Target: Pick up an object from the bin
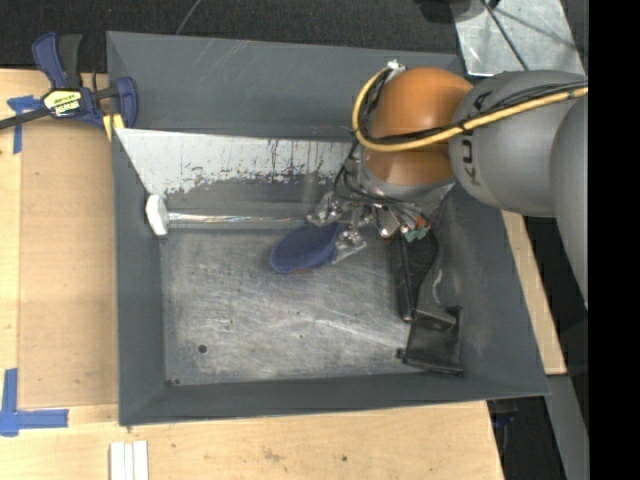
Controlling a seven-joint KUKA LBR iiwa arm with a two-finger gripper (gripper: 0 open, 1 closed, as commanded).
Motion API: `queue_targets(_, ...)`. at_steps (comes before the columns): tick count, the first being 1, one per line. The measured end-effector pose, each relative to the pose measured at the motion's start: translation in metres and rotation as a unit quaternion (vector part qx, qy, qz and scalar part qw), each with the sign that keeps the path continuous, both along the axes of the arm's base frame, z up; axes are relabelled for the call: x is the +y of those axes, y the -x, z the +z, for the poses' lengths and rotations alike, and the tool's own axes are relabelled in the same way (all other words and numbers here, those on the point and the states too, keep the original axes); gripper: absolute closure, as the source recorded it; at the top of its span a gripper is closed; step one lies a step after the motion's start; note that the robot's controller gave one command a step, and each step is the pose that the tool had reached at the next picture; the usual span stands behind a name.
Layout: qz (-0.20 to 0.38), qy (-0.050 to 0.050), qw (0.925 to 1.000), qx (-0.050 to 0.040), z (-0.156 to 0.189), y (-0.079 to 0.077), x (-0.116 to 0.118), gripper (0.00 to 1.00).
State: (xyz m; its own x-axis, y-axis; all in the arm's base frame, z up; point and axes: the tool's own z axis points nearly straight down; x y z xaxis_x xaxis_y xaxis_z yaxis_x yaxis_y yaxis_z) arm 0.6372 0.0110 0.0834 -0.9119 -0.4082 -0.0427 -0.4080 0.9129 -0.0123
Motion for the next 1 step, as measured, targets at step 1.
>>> queue_targets(1, 0.107, 0.007, 0.9942, 0.0160, 0.1191, 0.0260, -0.0924, 1.00)
